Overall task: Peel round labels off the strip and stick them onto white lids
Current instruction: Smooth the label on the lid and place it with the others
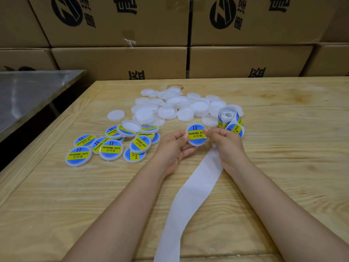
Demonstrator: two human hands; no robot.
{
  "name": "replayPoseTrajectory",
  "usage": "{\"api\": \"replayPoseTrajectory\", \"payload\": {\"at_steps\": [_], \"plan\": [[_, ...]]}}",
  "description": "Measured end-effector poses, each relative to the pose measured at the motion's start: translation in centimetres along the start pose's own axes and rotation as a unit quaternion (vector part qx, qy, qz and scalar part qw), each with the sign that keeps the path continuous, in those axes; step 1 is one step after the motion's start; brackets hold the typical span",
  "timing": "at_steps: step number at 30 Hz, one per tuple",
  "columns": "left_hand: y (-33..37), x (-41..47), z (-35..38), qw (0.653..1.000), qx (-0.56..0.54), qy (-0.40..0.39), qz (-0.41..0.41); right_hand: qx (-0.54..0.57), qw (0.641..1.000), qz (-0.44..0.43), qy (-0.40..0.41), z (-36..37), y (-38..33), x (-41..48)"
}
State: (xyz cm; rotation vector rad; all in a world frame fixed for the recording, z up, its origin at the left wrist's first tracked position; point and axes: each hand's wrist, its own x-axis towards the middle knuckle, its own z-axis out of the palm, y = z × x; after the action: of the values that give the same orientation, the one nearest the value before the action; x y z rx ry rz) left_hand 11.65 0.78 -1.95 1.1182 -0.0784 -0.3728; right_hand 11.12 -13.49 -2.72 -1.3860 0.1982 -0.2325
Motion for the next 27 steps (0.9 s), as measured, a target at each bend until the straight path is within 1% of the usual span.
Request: {"api": "replayPoseTrajectory", "payload": {"at_steps": [6, 9, 13, 15, 18, 22, 27], "plan": [[-0.1, 0.0, 0.1, 1.000, 0.011, 0.009, 0.004, -0.034, 0.999, -0.036, 0.010, 0.2, 0.1, -0.1], [-0.2, 0.1, 0.2, 1.000, 0.010, 0.022, 0.005, -0.098, 0.991, -0.090, 0.018, 0.2, 0.3, -0.5], [-0.2, 0.1, 0.3, 0.999, 0.007, 0.034, 0.001, -0.181, 0.970, -0.154, 0.045, 0.5, 0.6, -1.0], [-0.2, 0.1, 0.3, 0.999, 0.007, 0.035, 0.002, -0.201, 0.964, -0.165, 0.055, 0.6, 0.6, -1.2], [-0.1, 0.1, 0.3, 0.999, 0.003, 0.032, 0.003, -0.202, 0.962, -0.172, 0.068, 0.7, 0.8, -1.3], [-0.2, 0.1, 0.2, 1.000, -0.002, 0.030, 0.000, -0.212, 0.962, -0.161, 0.064, 0.5, 0.8, -1.0], [-0.3, -0.1, 0.3, 1.000, 0.012, 0.000, 0.007, -0.223, 0.954, -0.181, 0.085, 0.6, 1.0, -0.9]]}}
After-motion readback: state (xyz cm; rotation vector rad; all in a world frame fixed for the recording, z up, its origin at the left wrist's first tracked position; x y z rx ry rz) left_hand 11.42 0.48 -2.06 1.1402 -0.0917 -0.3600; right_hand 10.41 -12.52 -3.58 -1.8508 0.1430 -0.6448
